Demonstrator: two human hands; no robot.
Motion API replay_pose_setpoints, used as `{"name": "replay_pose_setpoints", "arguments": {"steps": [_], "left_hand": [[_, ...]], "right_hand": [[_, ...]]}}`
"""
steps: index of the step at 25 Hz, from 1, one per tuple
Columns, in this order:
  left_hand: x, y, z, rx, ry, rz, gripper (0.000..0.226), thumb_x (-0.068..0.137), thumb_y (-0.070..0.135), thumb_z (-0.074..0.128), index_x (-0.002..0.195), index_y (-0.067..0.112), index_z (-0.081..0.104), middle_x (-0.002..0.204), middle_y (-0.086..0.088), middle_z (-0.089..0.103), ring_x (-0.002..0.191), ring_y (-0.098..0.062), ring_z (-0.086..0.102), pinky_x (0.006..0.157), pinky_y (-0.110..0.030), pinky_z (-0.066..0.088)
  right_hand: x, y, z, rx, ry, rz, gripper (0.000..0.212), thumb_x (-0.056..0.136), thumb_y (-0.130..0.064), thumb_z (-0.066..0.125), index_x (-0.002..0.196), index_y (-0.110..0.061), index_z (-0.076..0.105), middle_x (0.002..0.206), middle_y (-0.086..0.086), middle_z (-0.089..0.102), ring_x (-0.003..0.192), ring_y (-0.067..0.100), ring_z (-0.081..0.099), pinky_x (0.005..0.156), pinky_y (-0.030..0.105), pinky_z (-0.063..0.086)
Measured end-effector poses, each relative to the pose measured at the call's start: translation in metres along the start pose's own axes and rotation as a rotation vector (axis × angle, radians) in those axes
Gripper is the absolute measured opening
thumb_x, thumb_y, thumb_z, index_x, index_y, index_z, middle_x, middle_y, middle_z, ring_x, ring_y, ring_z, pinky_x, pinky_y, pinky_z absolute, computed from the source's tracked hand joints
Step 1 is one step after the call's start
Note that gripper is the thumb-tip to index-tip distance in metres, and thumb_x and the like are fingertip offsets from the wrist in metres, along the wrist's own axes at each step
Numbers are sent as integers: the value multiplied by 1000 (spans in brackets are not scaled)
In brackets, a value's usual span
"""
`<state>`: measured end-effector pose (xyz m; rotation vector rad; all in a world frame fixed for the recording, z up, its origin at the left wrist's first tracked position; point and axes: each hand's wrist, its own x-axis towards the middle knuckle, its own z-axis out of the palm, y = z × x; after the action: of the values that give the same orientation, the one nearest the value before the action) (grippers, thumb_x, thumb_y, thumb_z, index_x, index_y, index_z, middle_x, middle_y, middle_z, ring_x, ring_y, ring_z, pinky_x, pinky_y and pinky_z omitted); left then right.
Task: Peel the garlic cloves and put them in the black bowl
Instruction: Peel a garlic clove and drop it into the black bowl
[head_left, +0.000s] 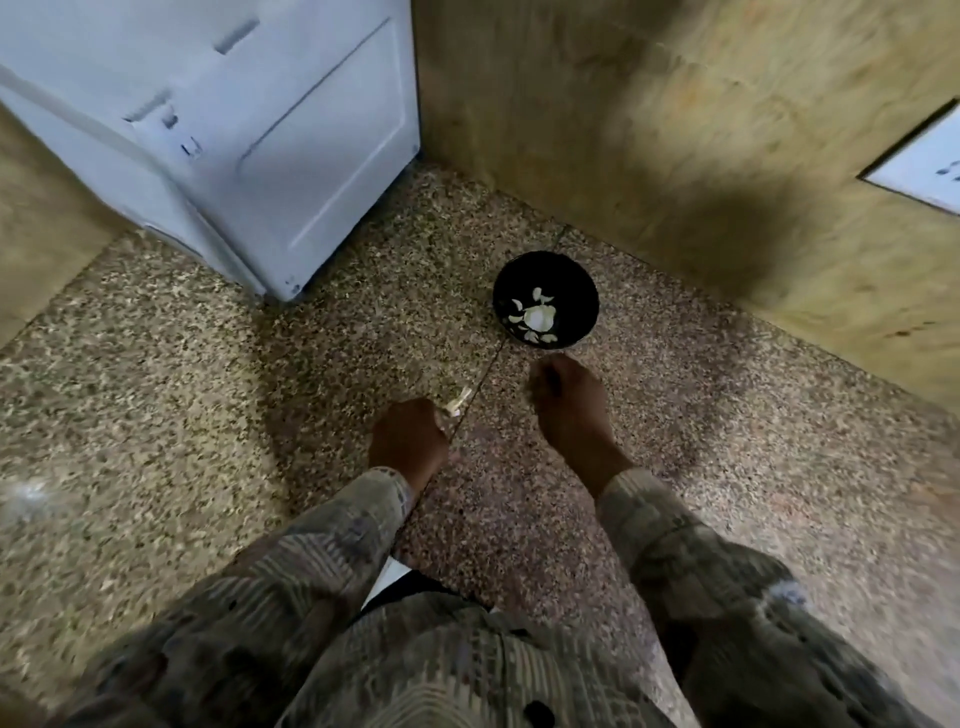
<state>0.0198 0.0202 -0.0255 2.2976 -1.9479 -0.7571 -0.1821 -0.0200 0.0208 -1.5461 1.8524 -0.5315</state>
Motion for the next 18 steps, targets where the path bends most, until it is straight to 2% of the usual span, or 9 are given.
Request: {"name": "replay_pose_setpoints", "arguments": {"steps": [2, 3, 4, 6, 9, 11, 14, 16, 18], "left_hand": [[-2, -2, 3, 34, -21, 85, 24, 82, 31, 72, 100, 16, 75, 96, -7, 77, 96, -27, 73, 81, -34, 55], [-4, -4, 4, 47, -24, 128, 25, 81, 35, 73, 97, 16, 75, 93, -5, 76, 93, -25, 73, 79, -33, 55], [-6, -6, 7, 55, -36, 165, 24, 82, 37, 71, 93, 15, 74, 90, -5, 76, 90, -25, 72, 77, -33, 54], [-11, -5, 13, 60, -67, 287, 19, 84, 30, 66, 86, 12, 72, 85, -8, 74, 86, -28, 70, 74, -34, 52], [-18, 4, 22, -69, -144, 447, 10, 84, 20, 64, 83, 14, 72, 84, -9, 72, 84, -30, 68, 74, -35, 51], [-18, 14, 28, -201, -169, 457, 9, 83, 21, 66, 83, 17, 75, 83, -5, 73, 81, -26, 69, 73, -34, 53], [-22, 26, 36, -266, -174, 444, 6, 84, 22, 69, 88, 19, 72, 86, -3, 75, 84, -24, 71, 74, -33, 55], [-24, 30, 40, -262, -145, 469, 11, 85, 18, 68, 95, 18, 73, 93, -4, 75, 89, -24, 70, 77, -28, 51], [-20, 30, 42, -245, -125, 509, 17, 85, 14, 67, 100, 17, 75, 100, -5, 73, 92, -24, 68, 81, -28, 50]], "right_hand": [[15, -18, -15, 329, 78, 152, 17, 95, -18, 59, 95, -27, 73, 87, 0, 76, 77, 25, 73, 69, 43, 62], [19, -20, -19, 413, 98, 189, 18, 96, -16, 59, 101, -23, 74, 90, 3, 77, 79, 26, 73, 72, 43, 63], [20, -18, -21, 375, 121, 175, 18, 95, -18, 61, 106, -21, 75, 93, 3, 77, 83, 26, 74, 78, 45, 63], [7, -7, -22, 78, 94, 109, 20, 91, -30, 65, 108, -27, 76, 98, -2, 79, 87, 20, 74, 84, 41, 62], [-37, 21, 0, -159, -225, 40, 19, 94, -26, 73, 113, -28, 76, 109, -9, 75, 92, 7, 70, 85, 21, 54], [-59, 38, 22, -220, -378, -30, 15, 95, -26, 72, 109, -27, 77, 106, -9, 75, 91, 7, 69, 80, 19, 52], [-69, 57, 42, -257, -315, -31, 16, 95, -30, 66, 87, -21, 76, 85, -2, 75, 81, 19, 71, 72, 33, 52], [-71, 65, 47, -241, -236, 17, 19, 95, -31, 64, 84, -20, 76, 81, -1, 71, 75, 20, 69, 67, 32, 52], [-74, 64, 48, -234, -175, 61, 26, 96, -40, 61, 85, -22, 77, 82, -5, 65, 73, 16, 64, 63, 25, 45]]}}
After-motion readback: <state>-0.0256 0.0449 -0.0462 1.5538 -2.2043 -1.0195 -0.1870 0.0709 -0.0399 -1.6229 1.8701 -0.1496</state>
